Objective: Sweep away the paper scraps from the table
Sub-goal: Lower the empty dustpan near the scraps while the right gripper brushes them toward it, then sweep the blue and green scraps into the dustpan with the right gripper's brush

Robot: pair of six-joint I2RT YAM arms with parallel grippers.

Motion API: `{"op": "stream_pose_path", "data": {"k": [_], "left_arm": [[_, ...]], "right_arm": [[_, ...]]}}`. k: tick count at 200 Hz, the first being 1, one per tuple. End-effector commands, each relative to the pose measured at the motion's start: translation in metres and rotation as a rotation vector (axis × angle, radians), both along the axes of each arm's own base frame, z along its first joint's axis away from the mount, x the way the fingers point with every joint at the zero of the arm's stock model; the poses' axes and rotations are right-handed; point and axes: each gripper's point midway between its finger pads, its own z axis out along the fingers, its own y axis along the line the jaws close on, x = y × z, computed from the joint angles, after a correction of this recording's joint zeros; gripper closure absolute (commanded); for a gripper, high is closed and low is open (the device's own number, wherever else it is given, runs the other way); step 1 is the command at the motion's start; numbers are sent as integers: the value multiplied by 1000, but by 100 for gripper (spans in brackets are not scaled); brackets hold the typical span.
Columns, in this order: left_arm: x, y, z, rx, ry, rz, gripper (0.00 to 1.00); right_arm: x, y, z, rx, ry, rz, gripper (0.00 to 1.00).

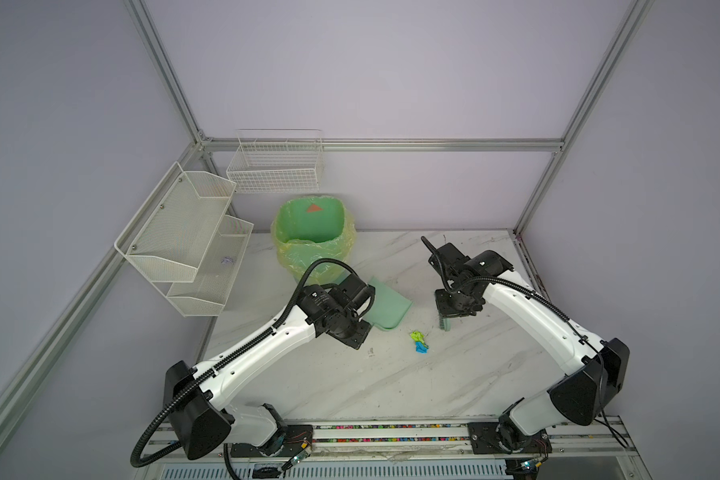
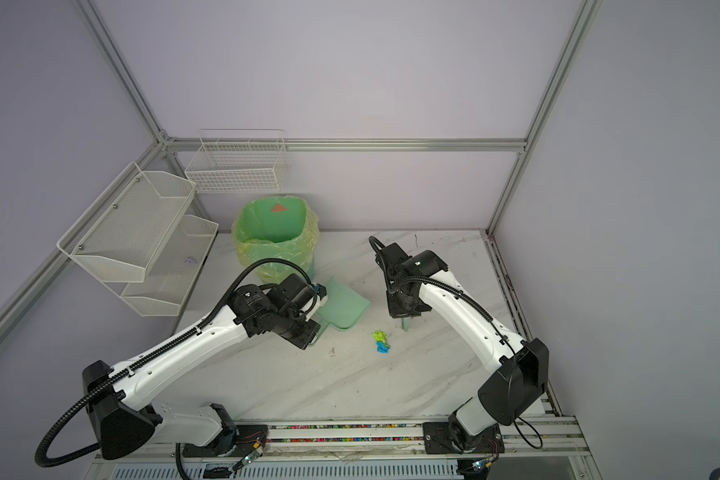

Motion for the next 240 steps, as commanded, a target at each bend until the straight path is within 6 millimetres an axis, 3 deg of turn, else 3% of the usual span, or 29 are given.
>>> {"op": "stream_pose_path", "data": {"k": [1, 77, 84, 109, 154, 240], "left_arm": [[-9, -8, -11, -35, 12, -1, 100], [-28, -21, -59, 31, 62, -31, 100], [-30, -23, -74, 69, 85, -34, 100], [-36, -18, -93, 145, 94, -29, 100], [-40, -16, -85, 104, 73, -11, 100], [-69, -11, -91, 108, 201, -66, 100]], "right_arm": [[-8, -15, 3, -38, -2, -12, 100], [-14, -14, -2, -28, 24, 0, 100], [-15, -15, -4, -29, 28, 0, 100], [-21, -16, -5, -21, 35, 6, 100], [-22, -15, -6, -13, 35, 14, 100], [-25, -9, -10, 13, 72, 13, 100]]}}
